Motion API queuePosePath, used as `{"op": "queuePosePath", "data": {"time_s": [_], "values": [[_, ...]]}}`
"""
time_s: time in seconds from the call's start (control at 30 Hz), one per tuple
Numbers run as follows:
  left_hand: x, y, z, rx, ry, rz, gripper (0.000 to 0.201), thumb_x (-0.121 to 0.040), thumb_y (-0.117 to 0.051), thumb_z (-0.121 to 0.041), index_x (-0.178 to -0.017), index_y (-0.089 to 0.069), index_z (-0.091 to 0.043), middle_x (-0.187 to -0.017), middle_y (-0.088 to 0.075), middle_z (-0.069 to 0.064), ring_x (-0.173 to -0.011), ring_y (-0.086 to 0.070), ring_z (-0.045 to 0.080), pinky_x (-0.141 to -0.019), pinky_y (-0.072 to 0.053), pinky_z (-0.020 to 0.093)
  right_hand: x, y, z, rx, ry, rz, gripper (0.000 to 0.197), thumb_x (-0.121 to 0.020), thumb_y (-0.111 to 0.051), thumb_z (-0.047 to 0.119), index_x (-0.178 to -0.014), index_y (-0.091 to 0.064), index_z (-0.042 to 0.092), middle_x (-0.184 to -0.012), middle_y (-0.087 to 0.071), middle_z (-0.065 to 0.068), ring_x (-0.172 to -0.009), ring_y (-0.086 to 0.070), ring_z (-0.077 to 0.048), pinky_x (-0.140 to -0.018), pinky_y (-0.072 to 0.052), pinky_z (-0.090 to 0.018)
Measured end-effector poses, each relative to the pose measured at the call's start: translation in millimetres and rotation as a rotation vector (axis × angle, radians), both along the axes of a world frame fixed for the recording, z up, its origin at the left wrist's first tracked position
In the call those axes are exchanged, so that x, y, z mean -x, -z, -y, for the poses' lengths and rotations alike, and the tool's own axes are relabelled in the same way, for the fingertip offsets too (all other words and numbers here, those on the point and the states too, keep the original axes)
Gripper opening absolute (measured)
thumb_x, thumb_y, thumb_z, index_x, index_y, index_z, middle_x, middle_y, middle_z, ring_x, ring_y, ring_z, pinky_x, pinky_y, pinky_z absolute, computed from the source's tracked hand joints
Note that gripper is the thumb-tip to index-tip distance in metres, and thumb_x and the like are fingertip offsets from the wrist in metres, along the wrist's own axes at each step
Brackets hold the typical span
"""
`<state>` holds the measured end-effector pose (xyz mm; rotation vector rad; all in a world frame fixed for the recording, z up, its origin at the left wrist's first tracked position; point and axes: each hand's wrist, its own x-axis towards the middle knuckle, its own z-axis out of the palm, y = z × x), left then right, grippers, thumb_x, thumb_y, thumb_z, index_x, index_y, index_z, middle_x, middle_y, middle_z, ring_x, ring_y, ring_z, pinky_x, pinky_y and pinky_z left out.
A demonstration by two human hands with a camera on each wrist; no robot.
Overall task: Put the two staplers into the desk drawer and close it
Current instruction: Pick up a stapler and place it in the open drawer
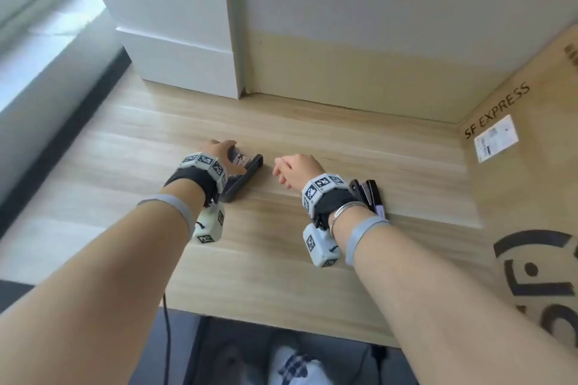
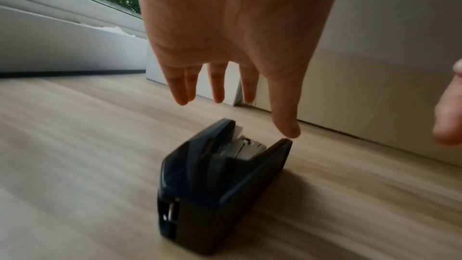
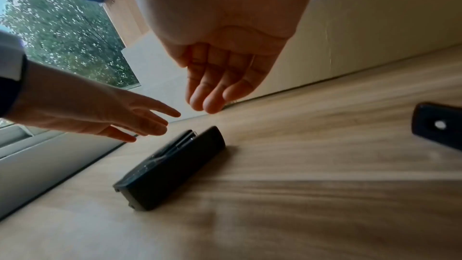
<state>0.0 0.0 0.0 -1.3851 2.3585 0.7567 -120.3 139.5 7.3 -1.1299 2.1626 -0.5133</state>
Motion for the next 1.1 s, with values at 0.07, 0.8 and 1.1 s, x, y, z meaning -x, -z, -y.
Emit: {"op": "queuePosePath", "data": {"time_s": [0.07,0.8,1.1], "values": [[0,10,2,-0.007,-0.019,0.05,0.09,-0.072,-0.072,-0.045,-0.146,-0.023,-0.029,-0.146,-0.035,0.014,-0.13,-0.042,0.039,-0.106,-0.04,0.047,4,12,1,-0.008,0.012,0.032,0.038,-0.096,-0.035,0.029,-0.07,-0.062,0.024,-0.065,-0.064,0.008,-0.069,-0.066,-0.02,-0.084,-0.055,-0.035],[-19,59,-12,0.01,-0.073,0.053,0.102,-0.067,-0.077,-0.028,-0.143,-0.012,-0.049,-0.131,-0.029,0.016,-0.09,-0.048,0.036,-0.087,-0.05,0.045,-5,48,1,-0.151,-0.083,0.027,0.034,-0.096,-0.036,0.025,-0.077,-0.063,0.022,-0.075,-0.067,0.004,-0.085,-0.07,-0.026,-0.086,-0.055,-0.036],[-100,34,-21,-0.003,-0.099,-0.039,0.101,-0.067,-0.076,-0.022,-0.144,-0.015,-0.046,-0.135,-0.026,0.016,-0.089,-0.056,0.038,-0.089,-0.053,0.039,-70,32,11,-0.19,-0.13,-0.008,0.034,-0.094,-0.036,0.023,-0.072,-0.062,0.023,-0.075,-0.067,0.004,-0.085,-0.07,-0.027,-0.086,-0.055,-0.037]]}}
